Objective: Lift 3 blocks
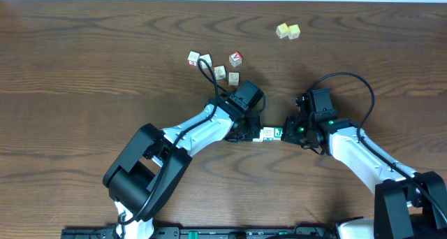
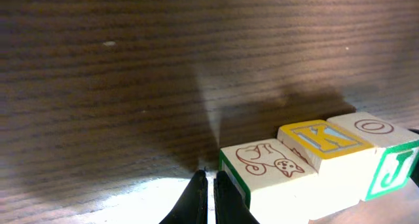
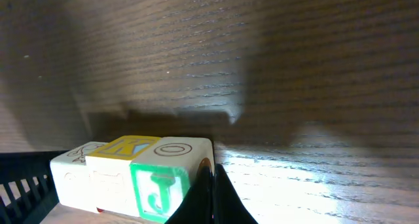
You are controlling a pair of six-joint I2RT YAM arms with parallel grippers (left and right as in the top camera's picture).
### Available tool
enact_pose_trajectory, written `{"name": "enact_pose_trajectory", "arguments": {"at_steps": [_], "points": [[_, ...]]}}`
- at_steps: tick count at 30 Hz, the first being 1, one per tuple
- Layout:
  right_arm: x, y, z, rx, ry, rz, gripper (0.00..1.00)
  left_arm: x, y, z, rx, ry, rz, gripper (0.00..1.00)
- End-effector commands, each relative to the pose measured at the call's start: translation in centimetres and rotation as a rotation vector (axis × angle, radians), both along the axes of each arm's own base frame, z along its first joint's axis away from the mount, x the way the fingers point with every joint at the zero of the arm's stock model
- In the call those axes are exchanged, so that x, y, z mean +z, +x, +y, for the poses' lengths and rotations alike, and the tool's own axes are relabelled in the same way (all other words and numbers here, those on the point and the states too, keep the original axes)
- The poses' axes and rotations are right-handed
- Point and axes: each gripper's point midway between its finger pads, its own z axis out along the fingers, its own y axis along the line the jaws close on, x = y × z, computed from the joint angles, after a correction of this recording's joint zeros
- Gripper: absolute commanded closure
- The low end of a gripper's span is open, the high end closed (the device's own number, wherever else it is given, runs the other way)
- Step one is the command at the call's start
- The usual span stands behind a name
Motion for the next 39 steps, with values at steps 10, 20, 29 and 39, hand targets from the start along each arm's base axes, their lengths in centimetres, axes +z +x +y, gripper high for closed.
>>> {"name": "enact_pose_trajectory", "arguments": {"at_steps": [10,20,29,39], "points": [[0.0,0.5,-2.2,-0.063,-0.043,0.014,0.99,2.2,3.4,4.1,0.1,0.132,-0.15,0.93],[7.1,1.2,-3.3,-0.07,-0.064,0.074,0.99,13.1,3.6,9.8,0.232,0.111,-0.31,0.93],[14.3,-6.2,-3.3,0.0,-0.069,0.047,0.71,19.6,-0.8,16.9,0.349,0.112,-0.343,0.37],[16.8,-13.6,-3.4,0.057,-0.054,0.001,0.01,19.3,-3.8,18.8,0.35,0.17,-0.266,0.26]]}}
